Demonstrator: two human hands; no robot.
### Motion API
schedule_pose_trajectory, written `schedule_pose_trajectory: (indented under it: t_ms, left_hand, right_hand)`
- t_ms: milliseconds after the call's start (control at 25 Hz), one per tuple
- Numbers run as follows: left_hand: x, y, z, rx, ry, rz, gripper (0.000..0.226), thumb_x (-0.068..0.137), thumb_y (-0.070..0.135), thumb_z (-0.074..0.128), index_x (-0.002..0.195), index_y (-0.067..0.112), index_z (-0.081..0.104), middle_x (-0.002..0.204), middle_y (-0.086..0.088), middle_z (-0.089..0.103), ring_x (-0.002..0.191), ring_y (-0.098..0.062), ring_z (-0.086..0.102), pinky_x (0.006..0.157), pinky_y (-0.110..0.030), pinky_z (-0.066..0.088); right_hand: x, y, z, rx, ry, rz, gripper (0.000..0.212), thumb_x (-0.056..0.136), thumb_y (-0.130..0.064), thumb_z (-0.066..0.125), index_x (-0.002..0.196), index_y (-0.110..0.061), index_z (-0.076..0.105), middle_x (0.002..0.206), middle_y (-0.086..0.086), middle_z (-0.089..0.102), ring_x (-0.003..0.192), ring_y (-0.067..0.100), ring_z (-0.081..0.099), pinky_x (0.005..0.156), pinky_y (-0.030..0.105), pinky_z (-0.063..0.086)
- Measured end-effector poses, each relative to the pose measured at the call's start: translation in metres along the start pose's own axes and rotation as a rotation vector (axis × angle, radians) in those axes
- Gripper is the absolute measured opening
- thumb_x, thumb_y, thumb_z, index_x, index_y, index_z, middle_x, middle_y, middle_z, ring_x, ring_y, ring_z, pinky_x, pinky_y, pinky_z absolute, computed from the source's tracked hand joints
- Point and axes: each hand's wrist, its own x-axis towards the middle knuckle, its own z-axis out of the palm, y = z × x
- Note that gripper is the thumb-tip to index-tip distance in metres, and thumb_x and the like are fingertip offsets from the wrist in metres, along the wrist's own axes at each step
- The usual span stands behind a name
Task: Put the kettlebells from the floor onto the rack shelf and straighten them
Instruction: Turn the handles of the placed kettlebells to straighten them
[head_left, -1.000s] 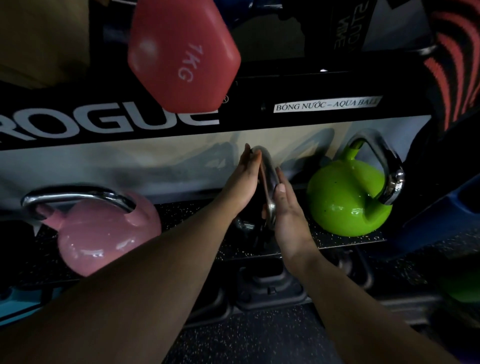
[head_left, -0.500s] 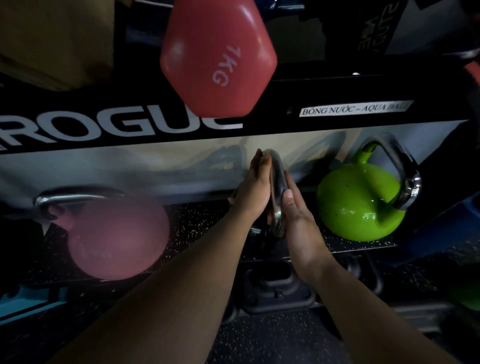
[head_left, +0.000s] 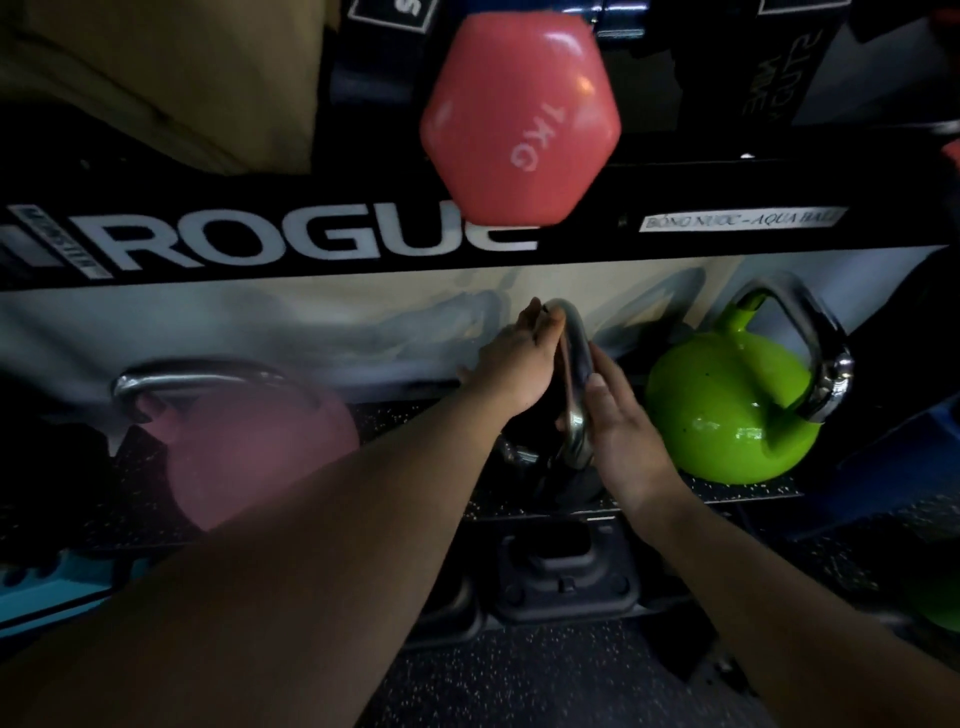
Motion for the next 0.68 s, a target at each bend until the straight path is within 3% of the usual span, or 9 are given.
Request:
schedule_pose_trajectory:
  t_ms: [80, 200, 360, 440, 560, 680]
  left_hand:
    - [-0.005, -0.003, -0.025, 0.38, 0.07, 0.086, 0.058, 0.099, 0.056, 0.017, 0.152, 0.033, 0.021, 0.16, -0.003, 0.026, 0.145, -0.034, 0.021, 0.113, -0.065, -0.002]
    - [-0.022, -0.028, -0.068, 0.536, 0.222, 0.168, 0.054, 0.101, 0.049, 0.022, 0.148, 0.026, 0.034, 0.158, -0.005, 0.03, 0.147, -0.029, 0.018, 0.114, -0.062, -0.009]
    - [-0.054, -0.08, -0.127, 0.605, 0.479, 0.061, 0.05, 0.101, 0.045, 0.029, 0.138, 0.018, 0.048, 0.149, -0.009, 0.045, 0.143, -0.03, 0.028, 0.115, -0.062, -0.006]
    - [-0.074, -0.112, -0.165, 0.632, 0.551, -0.033, 0.052, 0.101, 0.045, 0.028, 0.14, 0.017, 0.047, 0.152, -0.011, 0.042, 0.145, -0.032, 0.025, 0.114, -0.062, -0.005]
    - [-0.104, -0.159, -0.209, 0.528, 0.588, -0.226, 0.061, 0.099, 0.053, 0.025, 0.148, 0.019, 0.035, 0.161, -0.014, 0.022, 0.148, -0.037, 0.009, 0.114, -0.064, 0.0]
    - [-0.128, -0.186, -0.222, 0.091, 0.629, -0.469, 0.083, 0.088, 0.071, 0.034, 0.153, 0.022, 0.016, 0.162, -0.015, 0.009, 0.145, -0.043, 0.01, 0.111, -0.067, 0.015]
  right_hand:
    - [0.006, -0.013, -0.001, -0.322, 0.087, -0.102, 0.048, 0.1, -0.02, 0.041, 0.147, -0.026, 0.036, 0.148, 0.009, 0.042, 0.136, 0.025, 0.037, 0.115, 0.04, 0.026]
    - [0.01, -0.042, 0.022, -0.724, 0.056, -0.321, 0.059, 0.097, -0.017, 0.047, 0.151, -0.02, 0.025, 0.156, 0.014, 0.026, 0.144, 0.031, 0.017, 0.116, 0.043, 0.014]
    - [0.009, -0.073, 0.099, -0.72, -0.074, -0.33, 0.056, 0.099, -0.037, 0.043, 0.151, -0.03, 0.024, 0.157, 0.01, 0.028, 0.144, 0.024, 0.015, 0.115, 0.037, 0.013]
    - [0.003, -0.081, 0.147, -0.707, -0.155, -0.293, 0.054, 0.099, -0.046, 0.039, 0.15, -0.034, 0.026, 0.157, 0.009, 0.028, 0.144, 0.024, 0.017, 0.115, 0.038, 0.014]
    - [-0.004, -0.084, 0.211, -0.69, -0.254, -0.292, 0.054, 0.098, -0.05, 0.037, 0.149, -0.036, 0.027, 0.154, 0.009, 0.032, 0.142, 0.024, 0.022, 0.113, 0.039, 0.019]
    - [-0.004, -0.08, 0.256, -0.632, -0.298, -0.261, 0.054, 0.096, -0.053, 0.04, 0.146, -0.033, 0.035, 0.144, 0.01, 0.043, 0.135, 0.028, 0.036, 0.111, 0.043, 0.031]
